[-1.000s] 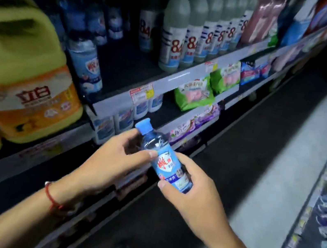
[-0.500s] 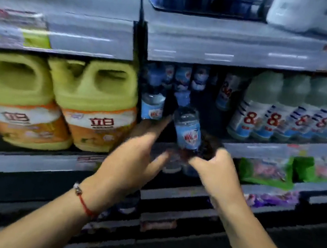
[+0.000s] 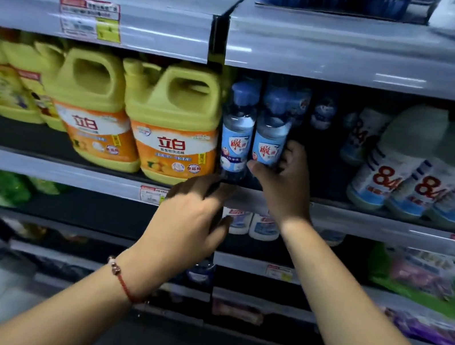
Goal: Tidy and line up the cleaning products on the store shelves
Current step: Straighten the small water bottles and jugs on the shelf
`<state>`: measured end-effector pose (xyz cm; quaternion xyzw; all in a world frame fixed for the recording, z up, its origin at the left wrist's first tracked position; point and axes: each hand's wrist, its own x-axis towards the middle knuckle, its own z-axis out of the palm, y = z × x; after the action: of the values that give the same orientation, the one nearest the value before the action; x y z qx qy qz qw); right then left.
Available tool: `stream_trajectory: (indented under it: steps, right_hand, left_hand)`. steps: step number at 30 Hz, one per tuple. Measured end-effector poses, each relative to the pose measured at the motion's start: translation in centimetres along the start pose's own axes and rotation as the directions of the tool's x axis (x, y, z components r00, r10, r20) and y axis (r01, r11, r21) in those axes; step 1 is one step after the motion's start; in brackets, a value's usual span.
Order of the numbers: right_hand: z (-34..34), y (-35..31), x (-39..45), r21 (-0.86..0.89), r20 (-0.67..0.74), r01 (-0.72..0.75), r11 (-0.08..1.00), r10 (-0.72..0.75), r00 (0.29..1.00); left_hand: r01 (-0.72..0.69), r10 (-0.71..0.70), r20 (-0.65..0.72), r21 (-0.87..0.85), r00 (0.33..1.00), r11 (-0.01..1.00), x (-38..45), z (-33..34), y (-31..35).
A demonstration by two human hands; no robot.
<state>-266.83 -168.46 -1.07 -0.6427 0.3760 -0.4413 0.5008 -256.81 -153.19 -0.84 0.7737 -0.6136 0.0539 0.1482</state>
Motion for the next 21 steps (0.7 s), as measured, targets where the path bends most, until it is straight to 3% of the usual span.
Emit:
stream_trajectory:
  steps: [8, 11, 16, 21]
  right_hand:
    - [-0.6, -0.7, -2.0, -0.087, -0.014, -0.031, 0.996, 0.030, 0.999]
    - [-1.5, -1.1, -5.1, -0.255, 0.026, 0.024, 0.967, -0.018, 1.000]
    - [-0.9, -3.4, -9.6, -0.746, 0.296, 0.155, 0.648, 0.113, 0.949]
    - [5.2, -5.3, -14.0, -0.813, 0.498, 0.367, 0.452, 0.214, 0.840]
  left_hand:
    - [0.019, -0.017, -0.045, 0.032, 0.999, 0.999, -1.6, -0.2, -0.8]
    - [0.041, -0.039, -0.034, 0.043, 0.999, 0.998, -2.4, -0.1, -2.2]
    - [0.061, -0.060, -0.025, 0.034, 0.998, 0.998, -4.3, -0.5, -5.3]
    - [0.069, -0.069, -0.013, 0.052, 0.998, 0.996, -8.2, -1.1, -10.8]
